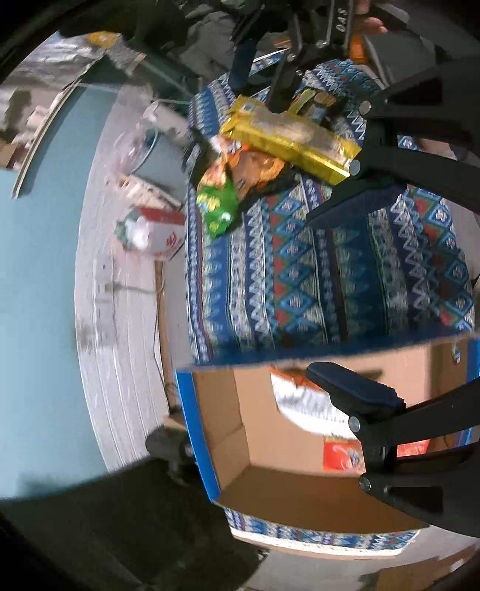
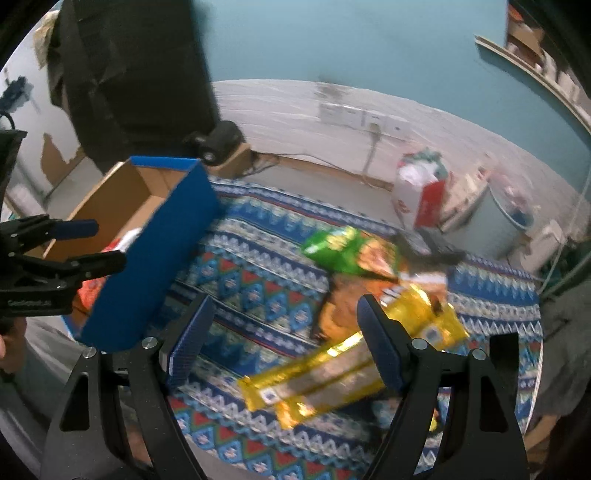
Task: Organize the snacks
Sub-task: 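Lower right tool onto black-and-yellow bag while left tool reaches gold wafer bar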
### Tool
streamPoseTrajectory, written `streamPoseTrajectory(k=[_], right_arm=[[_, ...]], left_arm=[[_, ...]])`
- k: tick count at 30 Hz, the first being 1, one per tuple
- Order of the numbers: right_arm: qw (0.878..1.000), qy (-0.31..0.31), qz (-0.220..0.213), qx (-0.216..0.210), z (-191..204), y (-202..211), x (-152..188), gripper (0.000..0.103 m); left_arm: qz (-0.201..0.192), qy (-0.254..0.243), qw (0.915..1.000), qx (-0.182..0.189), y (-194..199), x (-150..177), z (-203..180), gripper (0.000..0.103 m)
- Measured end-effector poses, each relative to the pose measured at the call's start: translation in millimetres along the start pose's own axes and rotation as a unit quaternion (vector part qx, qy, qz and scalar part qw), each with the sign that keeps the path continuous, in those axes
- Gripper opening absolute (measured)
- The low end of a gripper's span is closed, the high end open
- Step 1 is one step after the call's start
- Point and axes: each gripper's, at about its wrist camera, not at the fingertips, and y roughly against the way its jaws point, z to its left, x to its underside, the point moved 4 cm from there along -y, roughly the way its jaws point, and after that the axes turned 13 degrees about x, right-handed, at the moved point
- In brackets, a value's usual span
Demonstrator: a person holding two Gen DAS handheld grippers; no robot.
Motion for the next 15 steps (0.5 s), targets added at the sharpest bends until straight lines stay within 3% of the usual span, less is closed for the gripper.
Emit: streamPoseTrajectory(k=[15], right_arm=[[0.995, -0.062, 0.071, 0.045, -99, -28, 58, 0.079]], left_arm=[[0.057, -0.064, 0.9956, 0.036, -58, -2, -77, 0.076]])
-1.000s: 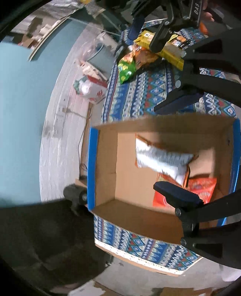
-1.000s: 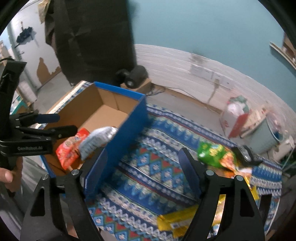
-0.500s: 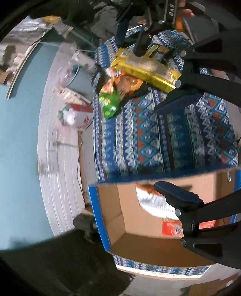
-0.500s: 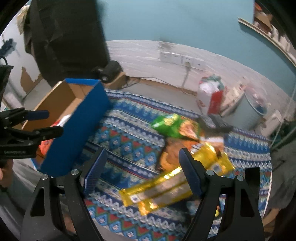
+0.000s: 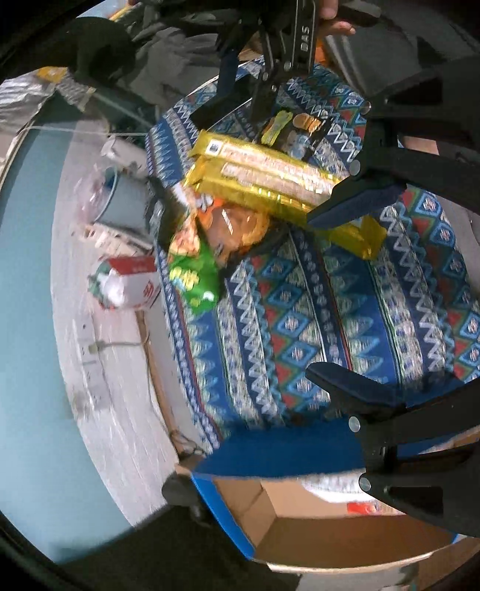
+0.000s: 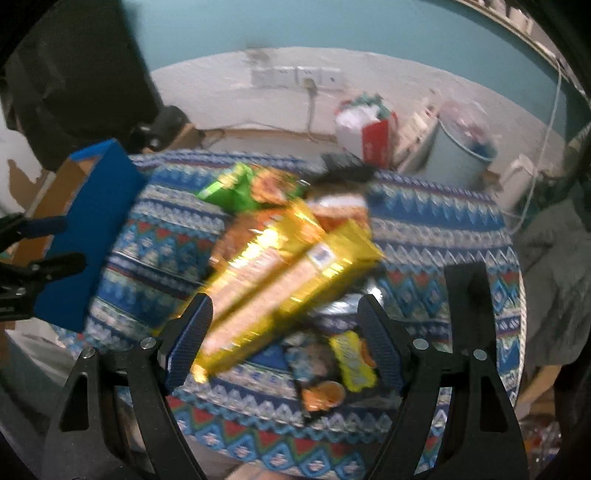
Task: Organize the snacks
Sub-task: 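Lower right tool onto black-and-yellow bag while left tool reaches gold wafer bar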
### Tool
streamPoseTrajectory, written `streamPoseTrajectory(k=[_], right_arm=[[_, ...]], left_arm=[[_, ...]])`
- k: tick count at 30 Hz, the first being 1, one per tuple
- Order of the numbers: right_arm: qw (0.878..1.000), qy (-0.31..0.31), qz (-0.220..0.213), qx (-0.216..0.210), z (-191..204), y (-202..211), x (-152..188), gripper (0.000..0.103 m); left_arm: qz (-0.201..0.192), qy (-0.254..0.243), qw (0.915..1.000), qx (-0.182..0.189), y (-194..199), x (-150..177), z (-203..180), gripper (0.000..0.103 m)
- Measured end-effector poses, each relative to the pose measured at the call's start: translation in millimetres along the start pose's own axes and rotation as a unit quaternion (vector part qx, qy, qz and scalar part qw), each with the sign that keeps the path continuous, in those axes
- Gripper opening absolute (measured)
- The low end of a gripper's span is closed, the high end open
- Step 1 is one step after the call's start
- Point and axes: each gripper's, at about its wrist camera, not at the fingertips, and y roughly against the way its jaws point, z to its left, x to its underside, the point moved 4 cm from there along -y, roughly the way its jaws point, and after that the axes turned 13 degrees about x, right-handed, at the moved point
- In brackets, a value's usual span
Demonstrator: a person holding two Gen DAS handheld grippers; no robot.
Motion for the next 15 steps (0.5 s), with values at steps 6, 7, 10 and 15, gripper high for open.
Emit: streamPoseTrajectory(k=[6, 7, 10, 15], right_arm=[[0.999, 0.014, 0.037, 0.013, -19, -30, 16, 0.079], [0.999, 0.015, 0.045, 0.014, -21, -35, 18, 0.08], [0.997, 0.02, 0.072, 0.013, -26, -54, 27, 0.08], [0.993, 0.032, 0.115, 0.01, -29, -80, 43, 0.08]], left_arm=[[0.029, -0.021, 0.9992, 0.016, -30, 0, -23, 0.076], [0.034, -0.025, 0.999, 0.016, -35, -1, -26, 0.076], [0.046, -0.034, 0.9981, 0.02, -48, -1, -32, 0.076], [0.063, -0.036, 0.9969, 0.028, -68, -4, -35, 0.076]])
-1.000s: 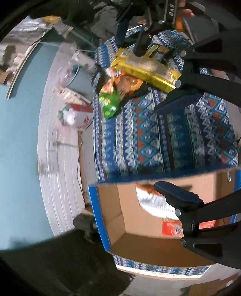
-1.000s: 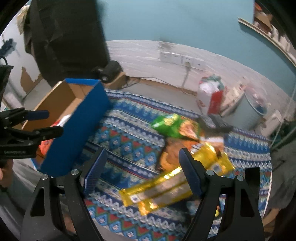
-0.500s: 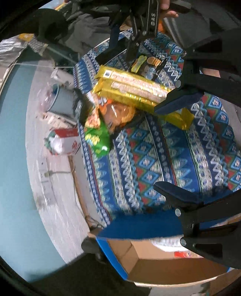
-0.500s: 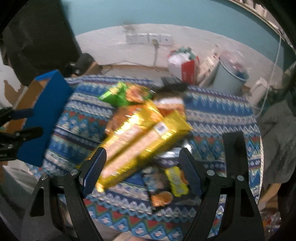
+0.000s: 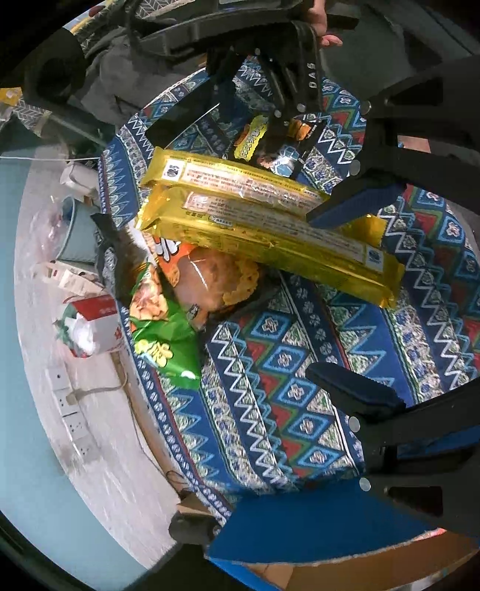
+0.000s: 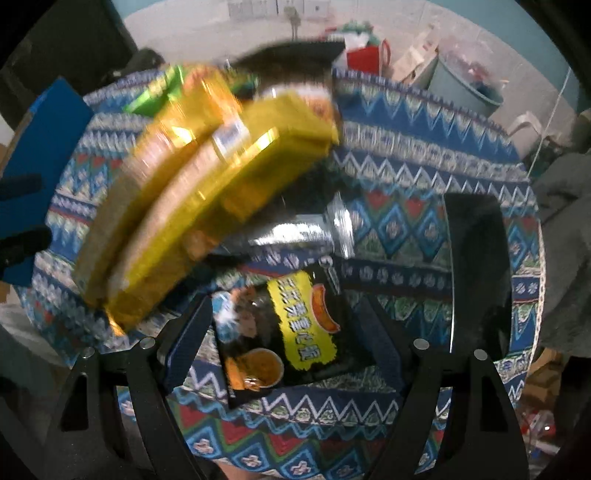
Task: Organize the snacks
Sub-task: 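Lower right tool onto black-and-yellow bag while left tool reaches gold wafer bar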
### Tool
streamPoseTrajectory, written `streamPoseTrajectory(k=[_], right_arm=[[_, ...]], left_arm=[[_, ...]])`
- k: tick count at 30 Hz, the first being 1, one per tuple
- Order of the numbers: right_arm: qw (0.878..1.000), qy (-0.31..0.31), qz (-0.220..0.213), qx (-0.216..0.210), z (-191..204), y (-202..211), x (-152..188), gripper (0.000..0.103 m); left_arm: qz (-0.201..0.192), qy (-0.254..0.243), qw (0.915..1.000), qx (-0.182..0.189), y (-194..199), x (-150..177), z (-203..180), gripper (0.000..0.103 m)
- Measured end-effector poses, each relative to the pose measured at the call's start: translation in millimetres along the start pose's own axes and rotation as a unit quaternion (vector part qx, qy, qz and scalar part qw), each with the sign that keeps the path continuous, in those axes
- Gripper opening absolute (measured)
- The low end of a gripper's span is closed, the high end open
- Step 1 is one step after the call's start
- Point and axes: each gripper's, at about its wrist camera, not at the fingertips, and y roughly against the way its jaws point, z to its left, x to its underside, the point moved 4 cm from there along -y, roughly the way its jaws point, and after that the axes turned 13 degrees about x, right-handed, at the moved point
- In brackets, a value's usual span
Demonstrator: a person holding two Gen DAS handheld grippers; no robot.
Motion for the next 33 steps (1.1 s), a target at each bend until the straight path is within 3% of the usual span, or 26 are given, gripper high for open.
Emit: streamPoseTrajectory(k=[15, 27, 31, 33], right_arm=[[0.997, 0.044, 0.056, -0.019, 20, -36, 18, 0.082], [0.998, 0.031, 0.041, -0.03, 32, -46, 16, 0.082], [0.998, 0.018, 0.039, -0.043, 25, -43, 20, 0.074], [0.998, 0.008, 0.039, -0.046, 19, -41, 23, 0.069]], left_arm=[[0.04, 0.003, 0.999, 0.019, -41, -9, -10, 0.077], [0.036, 0.023, 0.9972, 0.061, -56, -20, -11, 0.076], [0.033, 0.012, 0.9971, 0.067, -58, -25, -20, 0.06], [0.032, -0.003, 0.9981, 0.052, -58, -26, -26, 0.061]])
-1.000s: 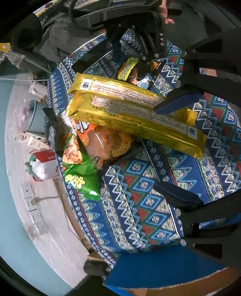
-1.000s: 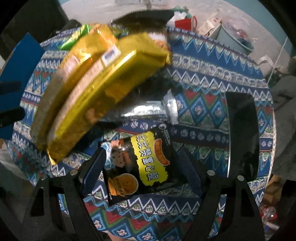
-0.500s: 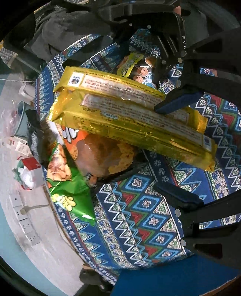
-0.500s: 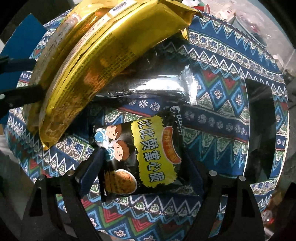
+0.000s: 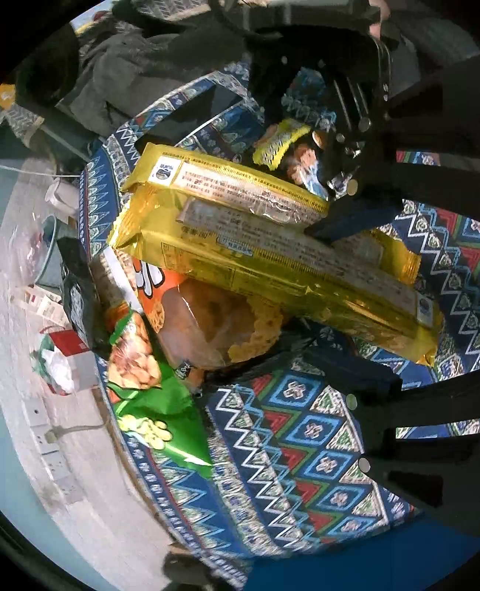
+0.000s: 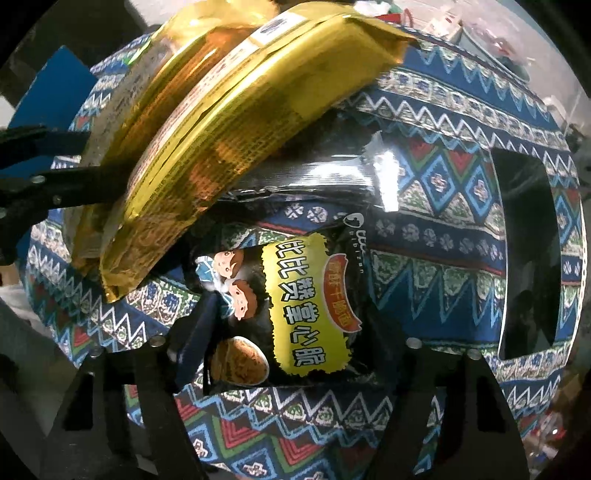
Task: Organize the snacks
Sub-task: 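Lower right tool onto black-and-yellow bag while left tool reaches gold wafer bar, then lift black-and-yellow bag with right tool while left tool lifts gold wafer bar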
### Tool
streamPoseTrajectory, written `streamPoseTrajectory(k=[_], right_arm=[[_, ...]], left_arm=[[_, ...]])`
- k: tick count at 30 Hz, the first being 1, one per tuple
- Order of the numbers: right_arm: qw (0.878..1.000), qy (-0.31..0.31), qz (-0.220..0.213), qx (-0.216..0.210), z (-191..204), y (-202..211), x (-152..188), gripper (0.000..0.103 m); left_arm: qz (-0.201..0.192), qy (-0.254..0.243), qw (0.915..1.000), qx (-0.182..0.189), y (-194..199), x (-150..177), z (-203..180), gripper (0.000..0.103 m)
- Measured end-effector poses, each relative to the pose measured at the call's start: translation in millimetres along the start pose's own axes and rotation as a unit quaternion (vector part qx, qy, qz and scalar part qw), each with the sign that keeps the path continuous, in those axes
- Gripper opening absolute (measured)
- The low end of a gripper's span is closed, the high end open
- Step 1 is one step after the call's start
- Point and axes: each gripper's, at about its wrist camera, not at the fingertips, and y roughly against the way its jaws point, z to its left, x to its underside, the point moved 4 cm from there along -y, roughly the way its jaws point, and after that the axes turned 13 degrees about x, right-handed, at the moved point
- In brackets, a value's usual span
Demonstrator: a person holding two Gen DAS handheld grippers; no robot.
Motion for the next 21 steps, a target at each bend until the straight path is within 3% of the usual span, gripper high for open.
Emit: streamPoseTrajectory(k=[2, 7, 9, 10, 14, 21], right_arm=[[1.0, -0.01, -0.003, -0.002, -7, 4, 2, 0.065], [1.0, -0.01, -0.008, -0.001, -10, 12, 4, 0.063], [1.0, -0.009, -0.011, -0.003, -7, 18, 4, 0.062], [1.0, -0.011, -0.013, -0.004, -8, 18, 4, 0.061], [0.999, -0.025, -0.019, -0.009, -16, 24, 6, 0.057], [0.999, -0.035, -0.03, 0.003, -25, 38, 15, 0.055]], left_arm=[[-0.001, -0.007, 0.9999, -0.014, -2, -2, -2, 0.075], [-0.001, -0.011, 0.9999, -0.003, -12, -9, -6, 0.076], [-0.001, -0.012, 0.9999, 0.009, -14, -10, -8, 0.064], [0.001, -0.014, 0.9998, 0.017, -15, -11, -11, 0.05], [0.003, -0.047, 0.9989, -0.006, -13, -7, -21, 0.044], [0.0, -0.059, 0.9982, -0.013, -3, 1, -21, 0.039]])
